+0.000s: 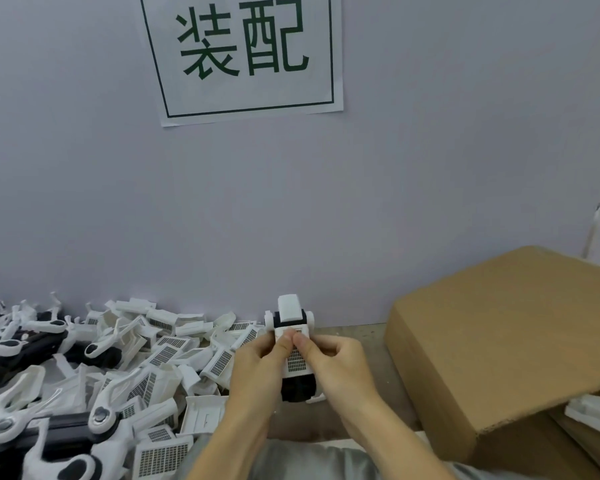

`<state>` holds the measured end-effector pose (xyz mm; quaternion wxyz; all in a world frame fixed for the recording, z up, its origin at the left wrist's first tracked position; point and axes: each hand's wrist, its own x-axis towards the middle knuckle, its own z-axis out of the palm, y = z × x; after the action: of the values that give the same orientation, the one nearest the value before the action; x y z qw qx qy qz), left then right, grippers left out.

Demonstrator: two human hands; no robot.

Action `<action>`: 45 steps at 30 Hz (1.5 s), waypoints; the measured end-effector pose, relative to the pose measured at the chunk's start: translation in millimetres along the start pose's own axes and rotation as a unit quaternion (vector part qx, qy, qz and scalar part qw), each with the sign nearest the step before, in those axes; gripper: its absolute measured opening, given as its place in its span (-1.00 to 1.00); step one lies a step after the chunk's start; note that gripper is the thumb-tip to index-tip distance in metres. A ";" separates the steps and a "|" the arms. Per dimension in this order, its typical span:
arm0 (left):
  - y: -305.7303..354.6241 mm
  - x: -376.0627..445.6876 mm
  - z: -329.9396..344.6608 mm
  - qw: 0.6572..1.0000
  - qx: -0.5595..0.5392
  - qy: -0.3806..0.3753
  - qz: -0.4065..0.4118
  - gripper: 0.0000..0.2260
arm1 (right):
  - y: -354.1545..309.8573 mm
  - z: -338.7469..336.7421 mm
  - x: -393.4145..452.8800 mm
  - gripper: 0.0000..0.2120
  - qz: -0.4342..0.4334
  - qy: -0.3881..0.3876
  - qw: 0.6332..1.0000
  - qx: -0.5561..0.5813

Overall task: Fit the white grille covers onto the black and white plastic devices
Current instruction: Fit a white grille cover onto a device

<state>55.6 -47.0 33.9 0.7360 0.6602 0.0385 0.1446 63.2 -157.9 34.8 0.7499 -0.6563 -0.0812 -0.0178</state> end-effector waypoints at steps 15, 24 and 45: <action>3.7 -5.7 6.2 0.999 0.038 -0.006 0.012 -0.80 | 0.9 -5.1 3.9 -0.84 0.024 0.009 1.000 0.014; 11.6 0.3 -3.7 0.989 -0.091 0.090 -0.068 -0.67 | 4.8 6.7 -8.2 -0.51 -0.145 0.000 0.858 -0.493; -21.8 0.9 0.4 0.981 0.152 0.108 0.061 -0.71 | -124.4 -153.4 -9.3 -0.46 -0.022 0.237 0.943 0.233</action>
<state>60.1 -49.0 12.6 0.6084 0.7458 0.0993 0.2523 52.6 -327.3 136.4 0.8790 -0.4377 0.0826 -0.1702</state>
